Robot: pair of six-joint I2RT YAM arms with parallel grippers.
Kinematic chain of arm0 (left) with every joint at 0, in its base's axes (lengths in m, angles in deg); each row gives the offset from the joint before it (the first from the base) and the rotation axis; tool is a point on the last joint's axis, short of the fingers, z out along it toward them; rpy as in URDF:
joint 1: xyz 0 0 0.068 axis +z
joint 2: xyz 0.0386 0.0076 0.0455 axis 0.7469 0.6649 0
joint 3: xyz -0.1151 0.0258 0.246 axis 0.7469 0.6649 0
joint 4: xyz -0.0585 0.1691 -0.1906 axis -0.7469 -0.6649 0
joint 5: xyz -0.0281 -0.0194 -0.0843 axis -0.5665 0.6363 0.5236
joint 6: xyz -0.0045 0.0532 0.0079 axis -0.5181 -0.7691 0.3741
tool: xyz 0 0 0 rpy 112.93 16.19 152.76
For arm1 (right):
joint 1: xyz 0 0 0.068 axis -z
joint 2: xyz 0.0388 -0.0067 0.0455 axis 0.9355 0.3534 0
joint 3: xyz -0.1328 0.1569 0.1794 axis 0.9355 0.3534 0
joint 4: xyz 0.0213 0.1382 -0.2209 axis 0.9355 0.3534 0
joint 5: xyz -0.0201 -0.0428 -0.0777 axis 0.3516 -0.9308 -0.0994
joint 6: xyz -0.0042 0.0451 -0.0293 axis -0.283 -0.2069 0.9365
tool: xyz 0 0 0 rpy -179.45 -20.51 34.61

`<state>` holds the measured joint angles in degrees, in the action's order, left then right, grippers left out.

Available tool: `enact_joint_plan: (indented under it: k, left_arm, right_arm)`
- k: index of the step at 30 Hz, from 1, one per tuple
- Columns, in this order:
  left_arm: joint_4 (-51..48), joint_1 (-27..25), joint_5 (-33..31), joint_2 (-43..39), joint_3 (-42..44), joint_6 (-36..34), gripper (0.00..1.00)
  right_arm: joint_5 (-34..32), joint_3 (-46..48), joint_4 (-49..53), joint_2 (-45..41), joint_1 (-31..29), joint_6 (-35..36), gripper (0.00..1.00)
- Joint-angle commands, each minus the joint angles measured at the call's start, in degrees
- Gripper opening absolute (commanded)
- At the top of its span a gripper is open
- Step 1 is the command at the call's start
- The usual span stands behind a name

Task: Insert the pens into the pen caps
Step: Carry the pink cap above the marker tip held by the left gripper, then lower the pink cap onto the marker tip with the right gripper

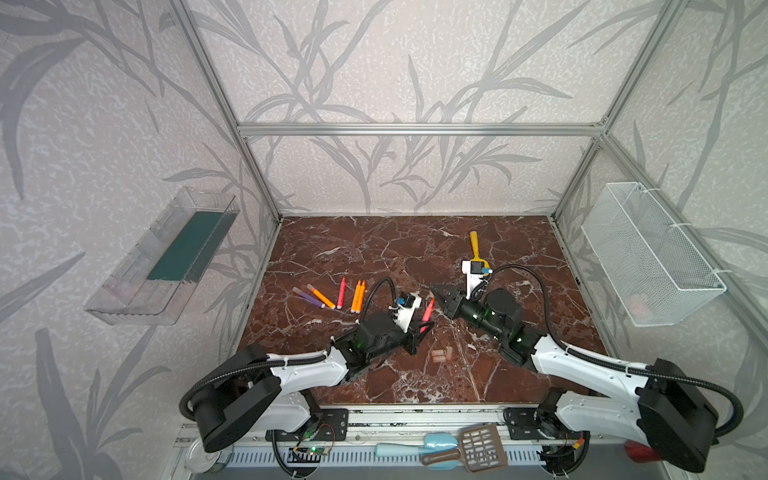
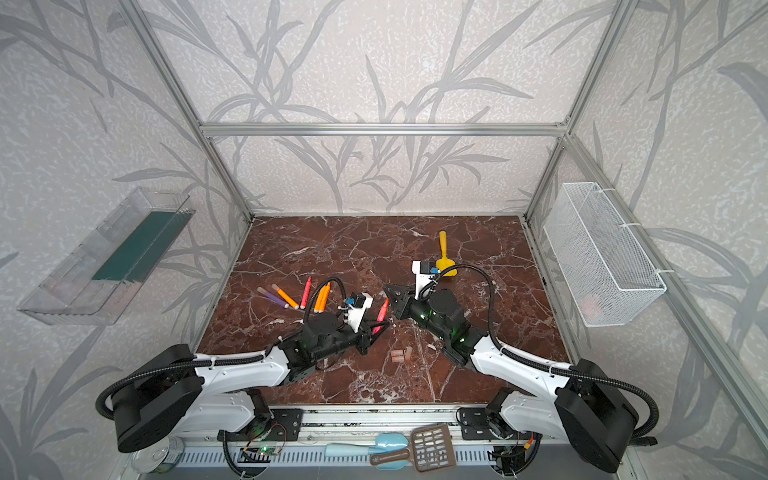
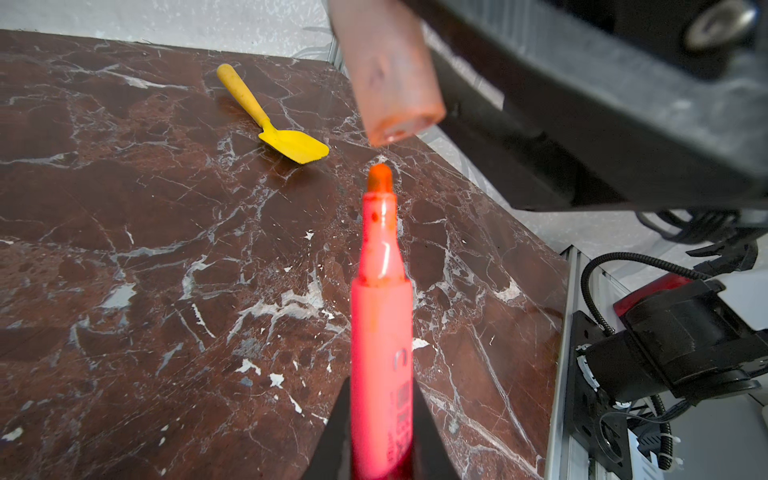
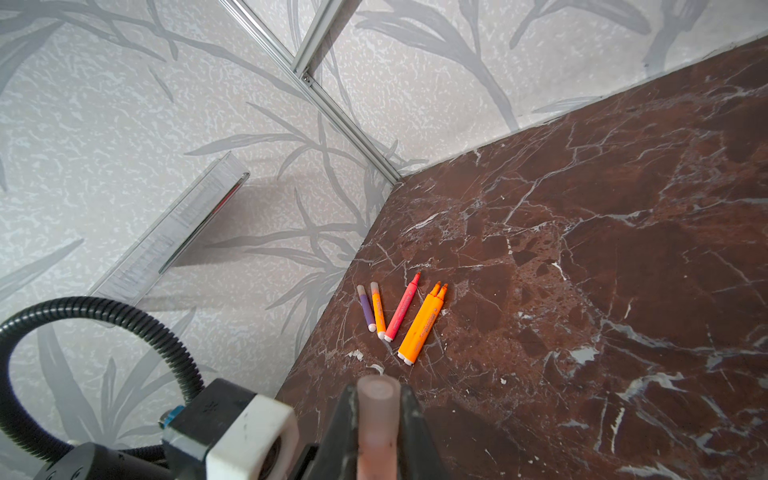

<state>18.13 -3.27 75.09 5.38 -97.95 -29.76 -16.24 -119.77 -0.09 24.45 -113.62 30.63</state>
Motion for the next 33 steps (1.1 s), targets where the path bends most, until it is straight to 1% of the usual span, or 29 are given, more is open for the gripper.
enact_joint_plan:
  k: [1,8,14,18,22,27,33]
  left_arm:
    - [1.8,-0.2,-0.6,-1.8,0.8,0.2,0.00]
    - [1.7,-0.2,-2.3,-2.5,1.4,0.2,0.00]
    - [2.2,-0.2,-3.8,-2.6,1.5,0.6,0.00]
    - [3.2,-0.2,-4.4,-2.8,2.0,1.5,0.00]
    - [4.1,-0.2,-5.5,-4.3,2.9,1.9,0.00]
    - [1.9,-0.1,-9.7,-7.5,2.9,3.2,0.00]
    - [0.0,0.2,-9.1,-9.8,1.4,3.7,0.00]
  right_arm:
    - [-1.3,0.3,-1.8,0.7,-0.2,0.5,0.00]
    - [0.2,0.2,-2.9,1.8,-0.3,-0.2,0.00]
    - [-0.4,1.0,-2.9,0.7,-1.4,-0.1,0.00]
    - [-0.7,1.3,-3.4,1.5,-2.5,-0.1,0.00]
    - [0.1,1.1,-4.6,2.9,-3.0,-0.5,0.00]
    - [-0.2,0.7,-5.0,4.1,-4.3,-0.4,0.00]
    - [0.4,-0.3,-5.0,5.9,-5.6,0.0,0.00]
